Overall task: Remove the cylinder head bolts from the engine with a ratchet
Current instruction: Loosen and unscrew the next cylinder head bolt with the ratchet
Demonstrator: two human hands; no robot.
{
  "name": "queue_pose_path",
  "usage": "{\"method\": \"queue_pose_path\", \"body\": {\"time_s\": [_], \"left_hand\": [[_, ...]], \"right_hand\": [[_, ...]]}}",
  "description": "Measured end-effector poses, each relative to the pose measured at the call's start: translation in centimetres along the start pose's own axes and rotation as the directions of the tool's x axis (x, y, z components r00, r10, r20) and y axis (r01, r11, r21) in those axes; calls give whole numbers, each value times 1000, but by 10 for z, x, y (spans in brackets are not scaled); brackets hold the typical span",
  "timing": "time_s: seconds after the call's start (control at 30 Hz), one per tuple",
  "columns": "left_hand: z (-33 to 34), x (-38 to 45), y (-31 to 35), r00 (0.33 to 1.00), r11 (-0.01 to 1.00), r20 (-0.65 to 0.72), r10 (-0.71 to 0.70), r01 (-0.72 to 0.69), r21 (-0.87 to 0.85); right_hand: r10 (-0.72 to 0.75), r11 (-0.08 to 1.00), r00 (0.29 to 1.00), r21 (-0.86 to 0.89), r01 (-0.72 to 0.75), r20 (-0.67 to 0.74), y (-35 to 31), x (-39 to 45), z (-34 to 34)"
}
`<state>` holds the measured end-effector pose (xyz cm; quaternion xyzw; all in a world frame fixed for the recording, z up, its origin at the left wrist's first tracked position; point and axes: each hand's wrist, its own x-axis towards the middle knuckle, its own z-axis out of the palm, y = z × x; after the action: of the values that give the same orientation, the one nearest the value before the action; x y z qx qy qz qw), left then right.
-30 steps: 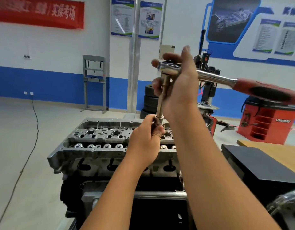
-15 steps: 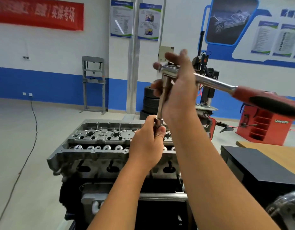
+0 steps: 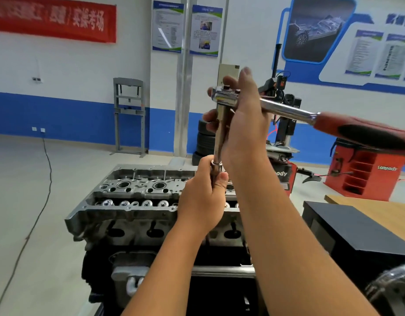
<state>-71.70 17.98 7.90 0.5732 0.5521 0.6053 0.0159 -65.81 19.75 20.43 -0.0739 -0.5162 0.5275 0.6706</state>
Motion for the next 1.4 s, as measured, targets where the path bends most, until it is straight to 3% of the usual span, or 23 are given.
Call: {"method": "queue_pose_path", "body": {"time_s": [0.07,0.13,0.23,0.33,0.37,0.4,0.47,0.57,0.63,0.67,0.73,0.8,0.87,0.93,1.0,1.1,1.17,1.23,1.3,1.37,1.4], "left_hand": [[1,0,0,1000,999,-10,-12,12,42],[5,-1,-1,997,995,-58,-45,50,92],[11,-2,2,988,983,-129,-84,103,154],[11,-2,11,980,998,-192,-57,51,-39],[9,-2,10,982,995,-179,-54,39,-90],[7,-1,7,990,997,-133,-44,35,-72],[2,-1,1,999,999,-22,-34,34,-4],[0,1,0,998,998,27,-54,53,22],[3,1,3,997,994,-6,-72,72,85],[4,0,5,996,989,-42,-73,78,123],[7,-2,6,991,982,-107,-83,99,161],[10,-3,8,983,979,-135,-121,140,145],[11,-2,8,974,983,-146,-171,178,34],[7,0,3,988,994,-111,-109,111,9],[-1,2,0,999,998,-2,-54,54,-12],[-5,3,-1,993,997,84,-79,80,-7],[-2,2,0,995,995,43,-91,89,44],[3,0,1,996,991,-15,-91,92,96],[7,-1,2,993,987,-63,-96,104,125],[9,-2,3,990,984,-91,-105,117,138],[9,-2,3,991,984,-91,-102,114,134]], "right_hand": [[131,987,991,95,-133,23,-8,1,-6],[78,996,997,40,-78,-14,-9,-1,-11],[-295,928,955,-250,276,-41,-3,-6,-8],[-544,652,837,-598,467,59,8,-3,-7],[-521,658,851,-604,450,66,9,-4,-5],[-425,758,904,-526,386,50,8,-5,-2],[-171,963,985,-212,169,9,3,-5,1],[128,990,991,60,-130,29,-7,-3,-7],[185,976,982,107,-189,45,-15,1,-11],[147,986,989,73,-148,18,-14,0,-11],[-90,994,993,-70,85,-71,-8,-7,-8],[-387,893,918,-284,350,-87,5,-18,-2],[-526,765,847,-476,434,-73,16,-27,2],[-386,843,922,-419,338,-35,14,-21,6],[-140,978,990,-154,144,34,1,-10,5],[199,968,975,138,-211,95,-15,8,-15],[253,953,963,145,-265,95,-15,10,-23],[143,989,990,38,-142,-21,-8,12,-20],[-147,987,986,-78,141,-79,-3,9,-15],[-411,880,911,-242,408,40,5,5,-25],[-429,816,893,-366,448,135,9,3,-31]]}}
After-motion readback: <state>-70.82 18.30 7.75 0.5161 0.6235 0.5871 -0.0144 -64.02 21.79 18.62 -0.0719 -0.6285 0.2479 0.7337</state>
